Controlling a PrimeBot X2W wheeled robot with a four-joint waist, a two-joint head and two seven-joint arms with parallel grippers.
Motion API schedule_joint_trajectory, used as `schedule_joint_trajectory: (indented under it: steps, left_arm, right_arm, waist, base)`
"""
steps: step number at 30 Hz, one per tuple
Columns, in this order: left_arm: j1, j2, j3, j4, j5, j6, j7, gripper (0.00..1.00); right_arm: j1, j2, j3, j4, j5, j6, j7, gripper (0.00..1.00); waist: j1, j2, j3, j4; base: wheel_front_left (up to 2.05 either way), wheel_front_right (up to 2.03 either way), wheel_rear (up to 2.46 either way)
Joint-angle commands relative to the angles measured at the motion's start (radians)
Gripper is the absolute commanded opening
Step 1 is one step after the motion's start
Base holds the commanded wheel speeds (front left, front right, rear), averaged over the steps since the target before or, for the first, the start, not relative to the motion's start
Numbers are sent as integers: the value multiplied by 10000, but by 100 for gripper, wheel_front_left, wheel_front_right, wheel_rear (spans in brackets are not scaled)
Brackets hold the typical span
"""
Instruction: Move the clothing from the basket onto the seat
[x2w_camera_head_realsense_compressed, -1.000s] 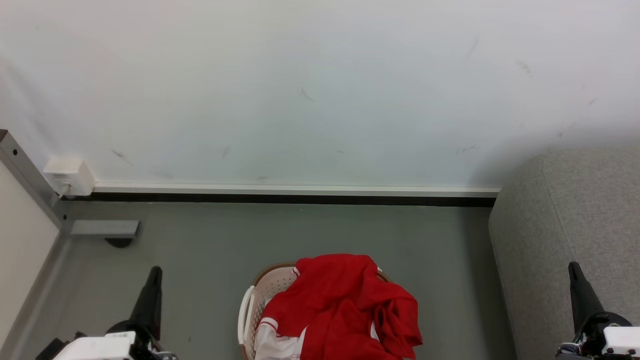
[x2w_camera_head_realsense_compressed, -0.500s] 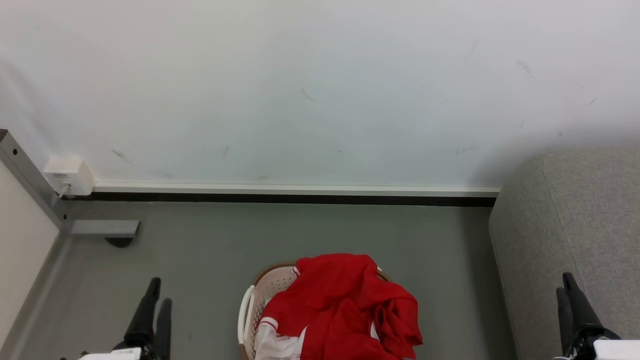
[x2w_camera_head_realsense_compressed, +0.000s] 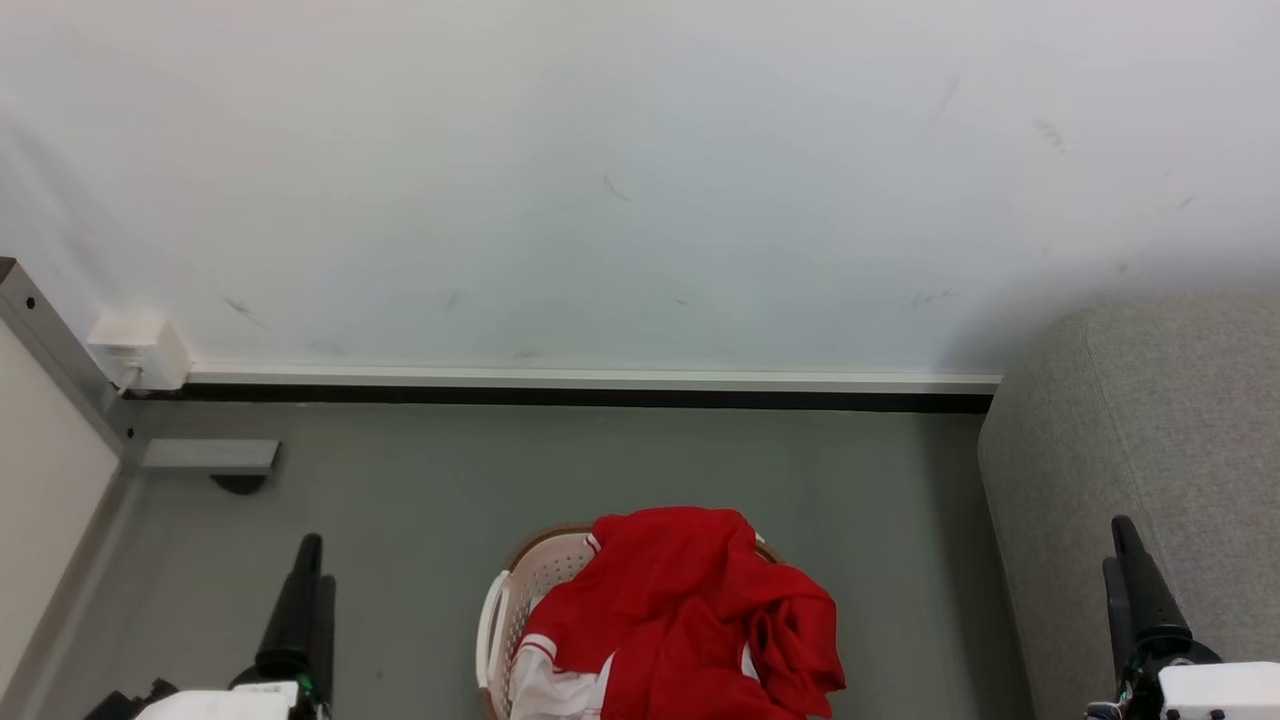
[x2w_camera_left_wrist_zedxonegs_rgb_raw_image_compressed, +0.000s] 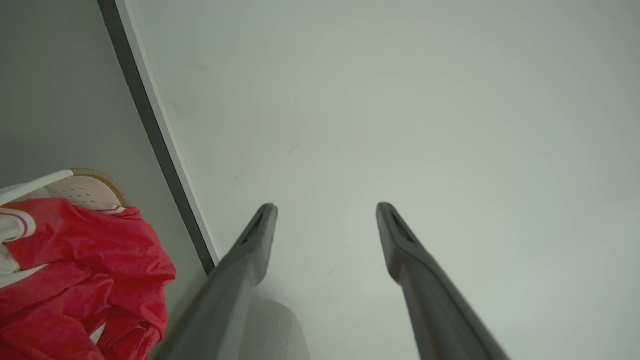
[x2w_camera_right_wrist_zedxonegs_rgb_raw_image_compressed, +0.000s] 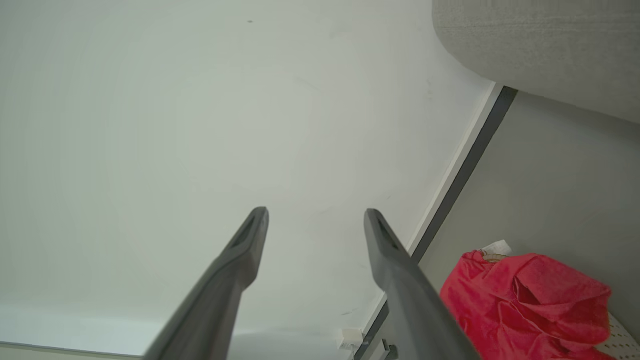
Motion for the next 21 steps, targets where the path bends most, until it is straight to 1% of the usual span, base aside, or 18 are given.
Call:
schedule_joint_trajectory:
  steps: [1, 12, 21]
  left_arm:
    - [-185, 81, -8, -290, 387, -38, -86, 100]
    - [-107, 73, -120, -696, 3054, -48, -553, 100]
    - [16, 62, 3, -783, 5121, -55, -898, 100]
  right_arm:
    - [-270, -106, 94, -242, -278, -3, -101, 100]
    - [-356, -233, 659, -499, -2049, -4, -571, 100]
    - [-351, -428, 1031, -584, -3508, -6, -916, 100]
  waist:
    - [0, 0, -8, -1]
    - [0, 0, -56, 23]
    - [0, 0, -133, 43]
  base:
    - [0, 0, 0]
    - [0, 0, 0]
    - [0, 0, 0]
